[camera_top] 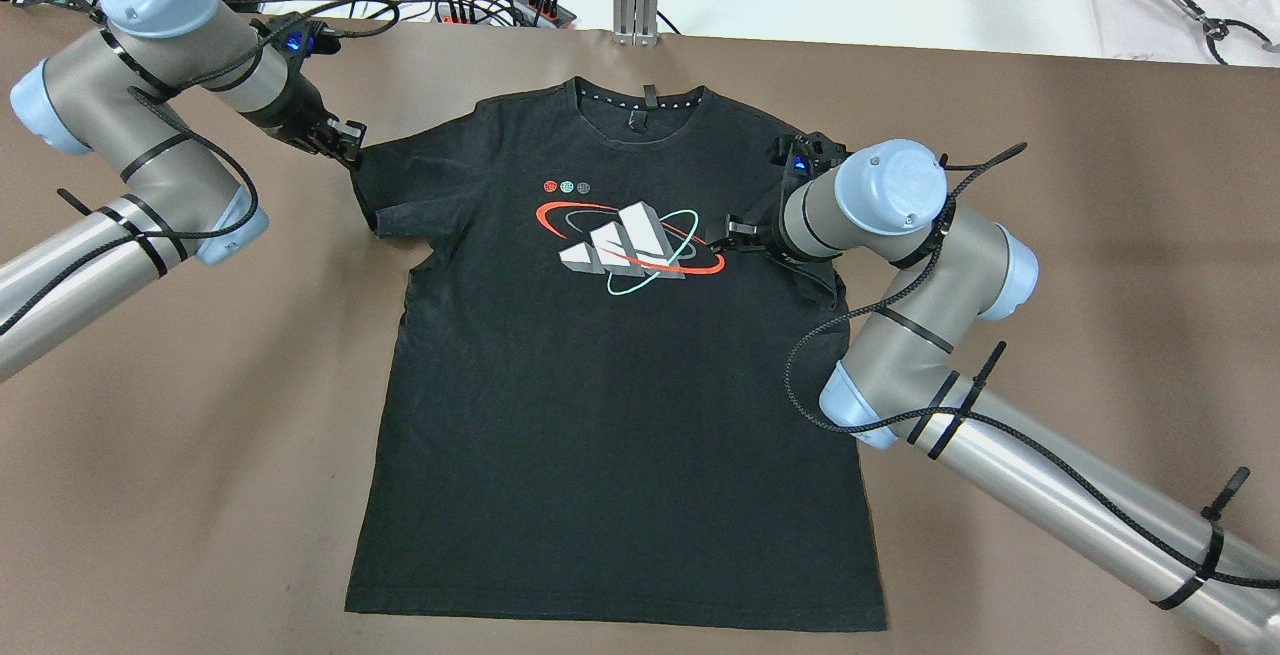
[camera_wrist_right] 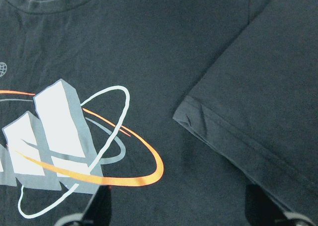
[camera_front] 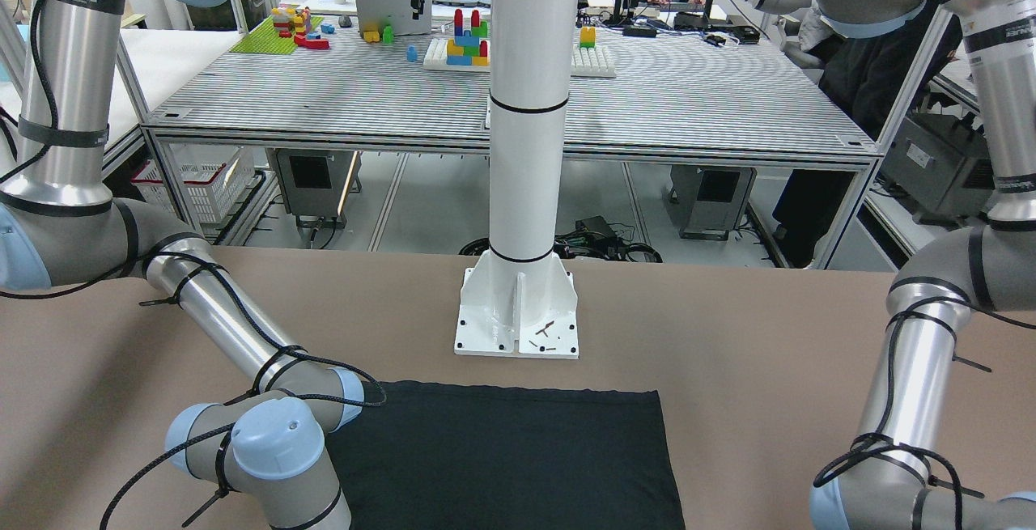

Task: Fold clothes
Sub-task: 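Fold both sleeves inward over the logo with both grippers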

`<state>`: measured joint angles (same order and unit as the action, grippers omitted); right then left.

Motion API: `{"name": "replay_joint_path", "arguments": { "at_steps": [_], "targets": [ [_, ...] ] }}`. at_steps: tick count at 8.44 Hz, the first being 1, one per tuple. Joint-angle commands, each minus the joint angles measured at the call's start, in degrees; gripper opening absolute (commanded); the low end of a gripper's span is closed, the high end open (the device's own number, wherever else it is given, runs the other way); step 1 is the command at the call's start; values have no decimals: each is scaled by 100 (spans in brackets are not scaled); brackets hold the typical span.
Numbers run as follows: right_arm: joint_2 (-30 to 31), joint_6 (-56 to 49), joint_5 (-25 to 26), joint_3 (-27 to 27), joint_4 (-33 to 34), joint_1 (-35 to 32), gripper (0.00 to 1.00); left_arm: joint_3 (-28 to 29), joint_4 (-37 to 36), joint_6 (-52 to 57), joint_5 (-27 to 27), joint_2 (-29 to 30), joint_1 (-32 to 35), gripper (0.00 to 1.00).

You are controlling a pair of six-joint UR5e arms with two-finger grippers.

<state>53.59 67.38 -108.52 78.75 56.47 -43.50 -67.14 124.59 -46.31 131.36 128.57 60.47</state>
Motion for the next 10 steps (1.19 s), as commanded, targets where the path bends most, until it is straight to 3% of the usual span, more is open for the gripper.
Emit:
{"name": "replay_joint_path", "arguments": {
  "at_steps": [1,3,6,10],
  "targets": [
    [46,-5,-11,17,-22,-1,95,-580,-216,-1306,-327,193,-375,0],
    [99,-5,-11,17,-31,-1,95,-371,-234,-1931,-1180,623,-1079,0],
    [126,-5,-3,26,-48,104,95,-45,-234,-2259,-1708,976,-1387,0],
    [126,-5,6,26,-66,175,95,516,-225,-2558,-2008,1450,-1564,0]
  ]
}}
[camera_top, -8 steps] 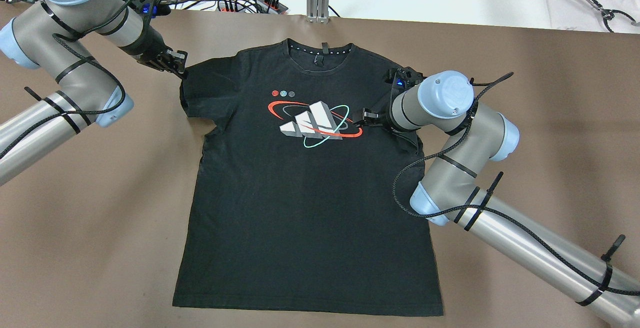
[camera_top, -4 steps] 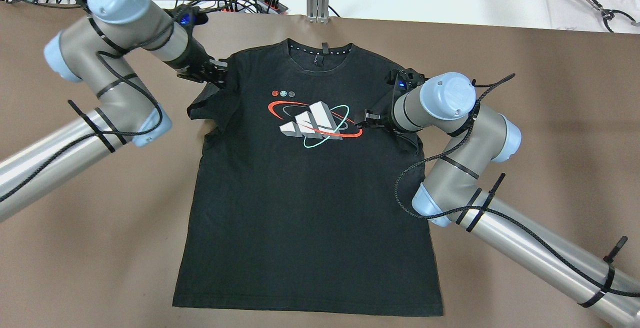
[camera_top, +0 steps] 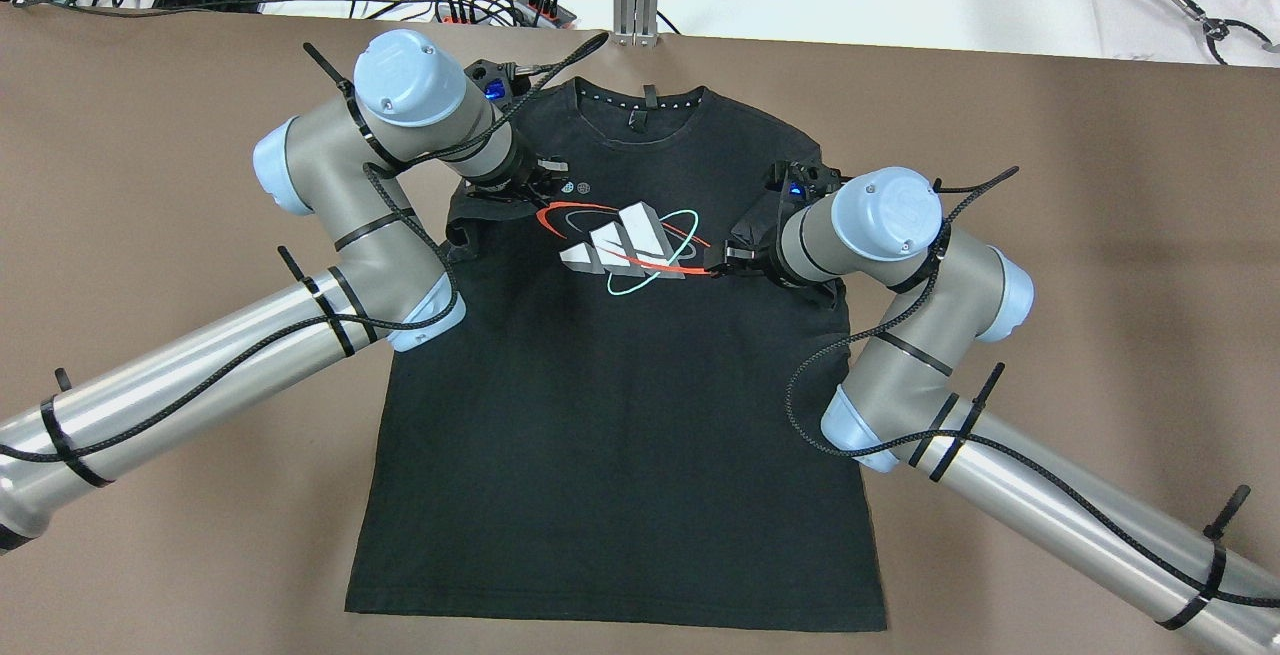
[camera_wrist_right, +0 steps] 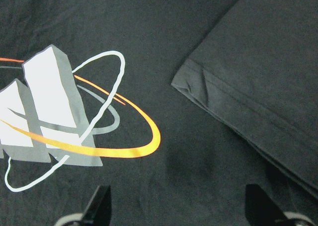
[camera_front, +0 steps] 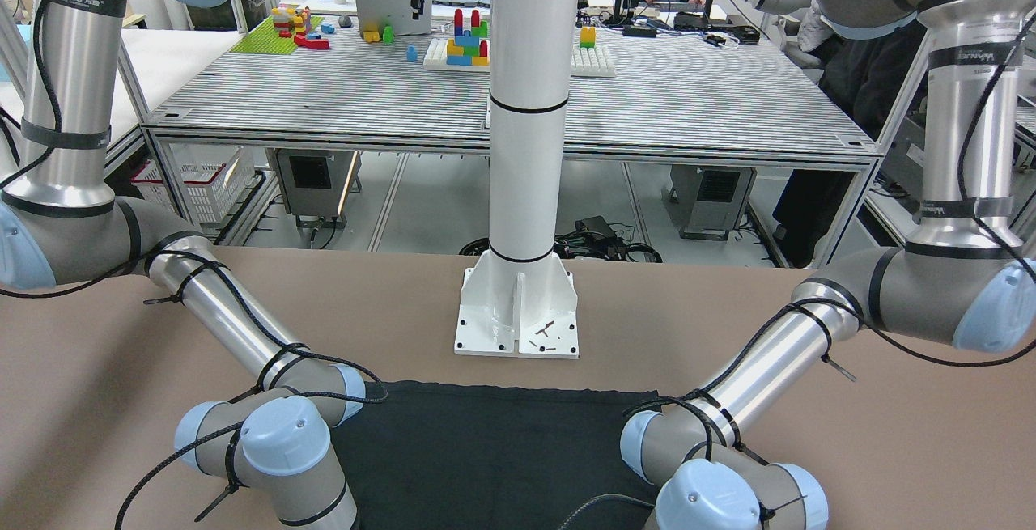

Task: Fold clothes
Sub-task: 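Fold both sleeves inward over the logo with both grippers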

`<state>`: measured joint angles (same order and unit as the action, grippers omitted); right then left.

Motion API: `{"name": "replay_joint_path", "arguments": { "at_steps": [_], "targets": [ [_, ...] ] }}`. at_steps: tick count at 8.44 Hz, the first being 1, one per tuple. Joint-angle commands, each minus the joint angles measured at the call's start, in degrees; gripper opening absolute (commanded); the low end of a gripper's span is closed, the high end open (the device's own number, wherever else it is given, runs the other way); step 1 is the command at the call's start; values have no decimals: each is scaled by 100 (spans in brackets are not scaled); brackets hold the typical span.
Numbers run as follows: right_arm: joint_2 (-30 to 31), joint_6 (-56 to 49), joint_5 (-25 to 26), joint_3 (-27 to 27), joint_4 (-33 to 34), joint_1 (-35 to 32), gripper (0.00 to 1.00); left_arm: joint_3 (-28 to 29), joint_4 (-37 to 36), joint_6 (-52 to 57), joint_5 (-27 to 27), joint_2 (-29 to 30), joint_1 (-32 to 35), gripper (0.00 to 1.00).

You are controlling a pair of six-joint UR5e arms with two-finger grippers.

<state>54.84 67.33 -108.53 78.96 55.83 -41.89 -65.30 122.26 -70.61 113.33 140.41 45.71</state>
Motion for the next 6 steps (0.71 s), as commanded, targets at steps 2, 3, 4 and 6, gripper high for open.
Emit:
{"name": "replay_joint_path", "arguments": {
  "at_steps": [2,3,4,6],
  "targets": [
    [0,9,-1,5,-2,14,95,641,70,-137,-531,390,-71,0],
    [0,0,-19,162,41,5,95,676,70,-137,-540,451,-71,0],
    [113,0,-36,328,85,5,95,729,70,-137,-549,469,-71,31],
    [438,17,-37,890,243,5,95,546,70,-233,-514,461,-62,95]
  ]
}}
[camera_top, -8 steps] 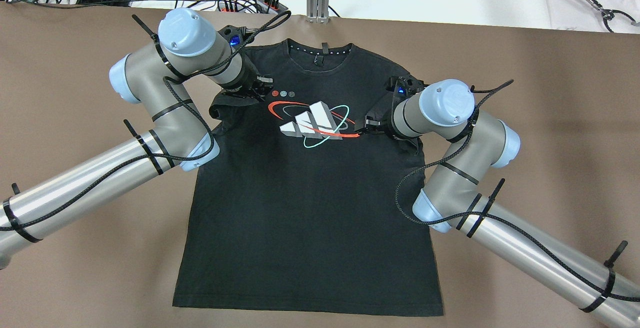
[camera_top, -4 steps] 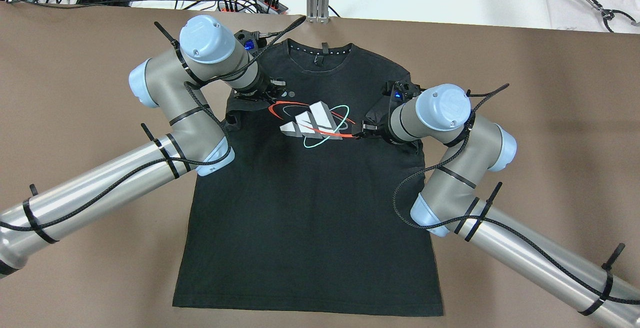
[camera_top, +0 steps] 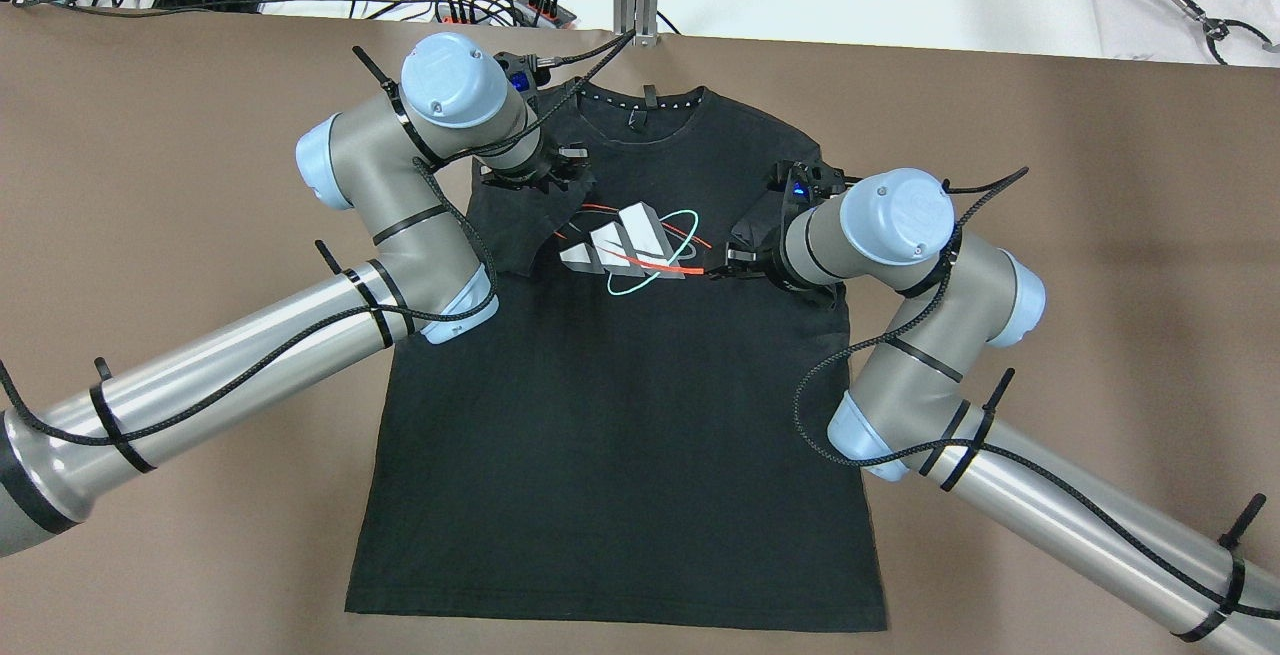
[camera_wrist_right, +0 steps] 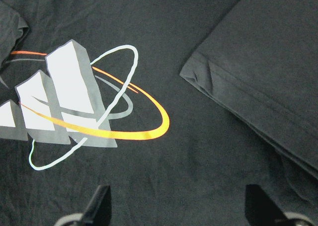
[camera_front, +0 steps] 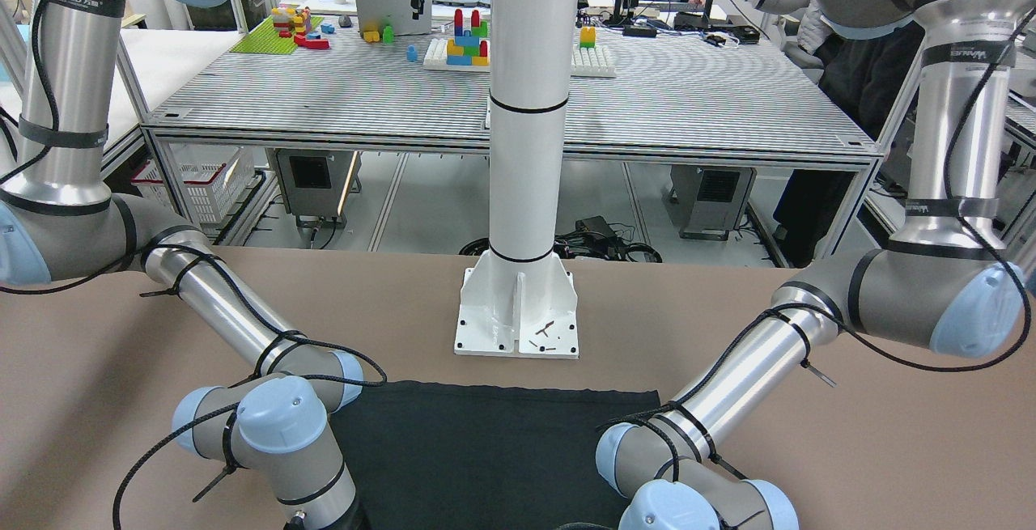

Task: Fold clothes
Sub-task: 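Fold both sleeves inward over the logo with both grippers, then release the sleeves and move both grippers to the shirt's hem corners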

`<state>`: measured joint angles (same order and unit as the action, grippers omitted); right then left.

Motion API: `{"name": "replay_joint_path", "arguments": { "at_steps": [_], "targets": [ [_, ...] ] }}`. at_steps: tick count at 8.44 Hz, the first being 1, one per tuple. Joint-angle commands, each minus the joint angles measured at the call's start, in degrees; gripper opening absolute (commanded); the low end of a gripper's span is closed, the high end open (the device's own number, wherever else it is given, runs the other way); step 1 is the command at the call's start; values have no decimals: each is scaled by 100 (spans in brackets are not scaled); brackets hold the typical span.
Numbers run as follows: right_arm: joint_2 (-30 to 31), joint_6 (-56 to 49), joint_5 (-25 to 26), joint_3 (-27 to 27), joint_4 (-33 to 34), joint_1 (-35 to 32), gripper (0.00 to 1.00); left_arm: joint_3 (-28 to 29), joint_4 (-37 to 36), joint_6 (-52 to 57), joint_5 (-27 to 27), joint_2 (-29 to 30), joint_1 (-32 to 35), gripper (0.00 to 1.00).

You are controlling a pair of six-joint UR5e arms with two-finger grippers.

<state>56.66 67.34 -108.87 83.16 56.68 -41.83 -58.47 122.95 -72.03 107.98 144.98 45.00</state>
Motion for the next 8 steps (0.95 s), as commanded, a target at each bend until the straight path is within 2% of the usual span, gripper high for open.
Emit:
{"name": "replay_joint_path", "arguments": {
  "at_steps": [1,2,3,4,5,6,7,8],
  "targets": [
    [266,556,24,847,873,16,95,-817,-60,-223,4,-301,9,95],
    [362,1214,250,1364,1437,164,95,-1590,-60,-494,-14,-904,-17,95],
    [763,1777,1157,2031,1921,819,95,-2494,-191,-766,-40,-1589,-209,95],
    [1020,2114,1941,2673,2465,1460,95,-3530,-610,-821,-345,-2248,-472,95],
    [1422,2569,2184,3297,2914,1867,95,-4375,-1049,-830,-652,-2803,-788,95],
    [1774,3322,2517,3625,2997,2254,95,-5071,-1297,-952,-847,-3287,-974,95],
    [2065,3695,2772,3715,2998,2649,94,-5322,-1334,-1041,-988,-3544,-1097,94],
    [2486,3760,2810,3855,2998,2862,93,-5350,-1335,-1050,-1129,-3590,-1160,94]
  ]
}}
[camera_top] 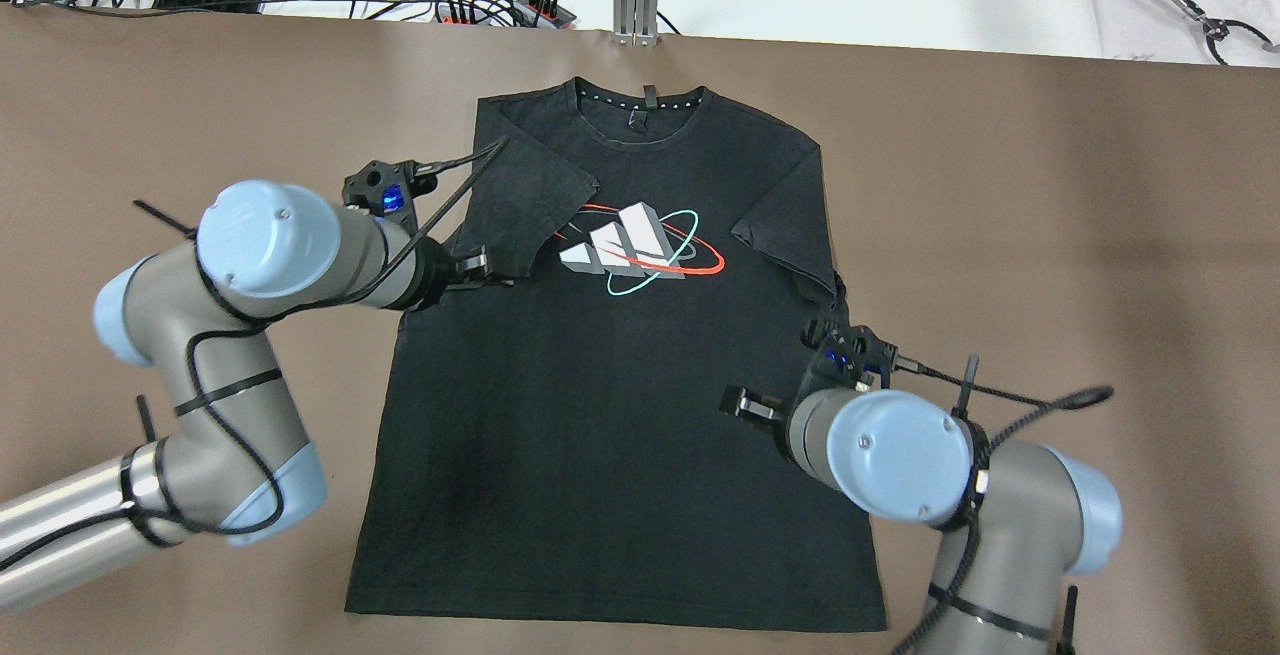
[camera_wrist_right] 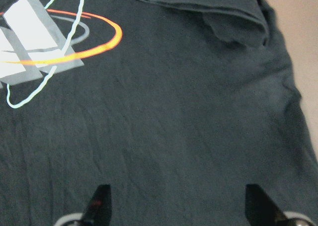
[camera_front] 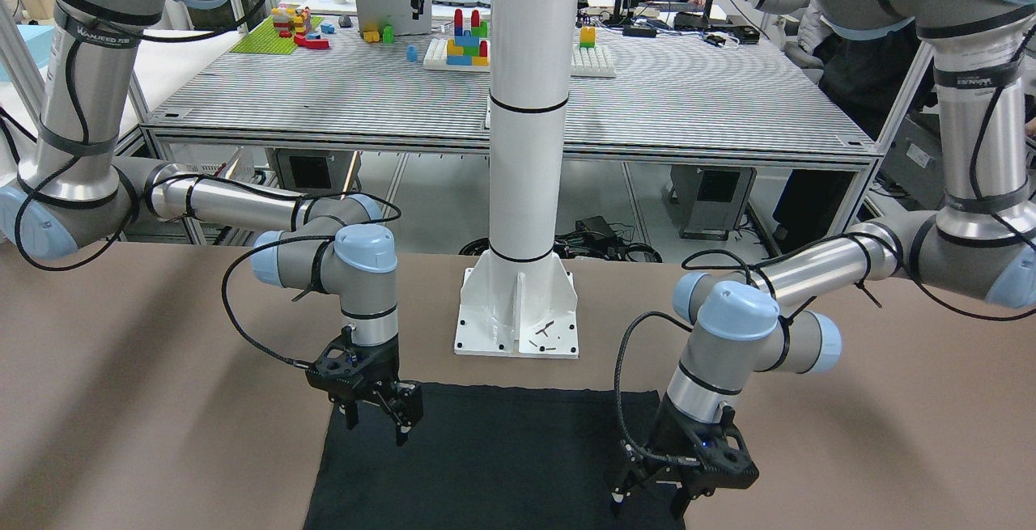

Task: Fold clothes
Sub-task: 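Release the sleeves and move both grippers to the shirt's hem corners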

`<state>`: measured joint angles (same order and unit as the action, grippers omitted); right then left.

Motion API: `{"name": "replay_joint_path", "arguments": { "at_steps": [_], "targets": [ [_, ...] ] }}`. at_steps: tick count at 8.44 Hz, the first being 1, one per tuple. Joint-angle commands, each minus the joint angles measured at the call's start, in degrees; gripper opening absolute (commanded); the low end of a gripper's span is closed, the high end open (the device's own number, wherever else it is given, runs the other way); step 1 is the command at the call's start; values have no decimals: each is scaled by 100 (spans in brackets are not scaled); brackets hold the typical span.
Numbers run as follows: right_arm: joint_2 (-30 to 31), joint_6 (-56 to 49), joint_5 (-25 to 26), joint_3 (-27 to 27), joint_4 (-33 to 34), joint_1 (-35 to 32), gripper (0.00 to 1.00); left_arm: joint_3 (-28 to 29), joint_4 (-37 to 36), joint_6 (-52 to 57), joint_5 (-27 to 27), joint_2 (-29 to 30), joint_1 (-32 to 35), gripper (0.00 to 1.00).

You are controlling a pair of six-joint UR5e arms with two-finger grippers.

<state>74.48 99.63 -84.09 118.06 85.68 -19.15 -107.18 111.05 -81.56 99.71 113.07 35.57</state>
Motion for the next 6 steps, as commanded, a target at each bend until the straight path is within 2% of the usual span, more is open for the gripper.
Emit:
{"name": "replay_joint_path", "arguments": {
  "at_steps": [1,2,3,5,6],
  "targets": [
    [1178,540,358,454,72,884,83,-479,-145,-97,-433,-391,-278,94],
    [1435,557,350,464,28,1052,74,-479,-154,-97,-565,-391,-357,94],
    [1534,766,358,464,-7,1228,70,-479,-154,-97,-592,-382,-358,94],
    [1543,1058,411,464,-7,1440,67,-470,-154,-88,-601,-356,-401,94],
    [1535,1146,446,464,-7,1528,66,-470,-258,-88,-810,-330,-497,94]
  ]
}}
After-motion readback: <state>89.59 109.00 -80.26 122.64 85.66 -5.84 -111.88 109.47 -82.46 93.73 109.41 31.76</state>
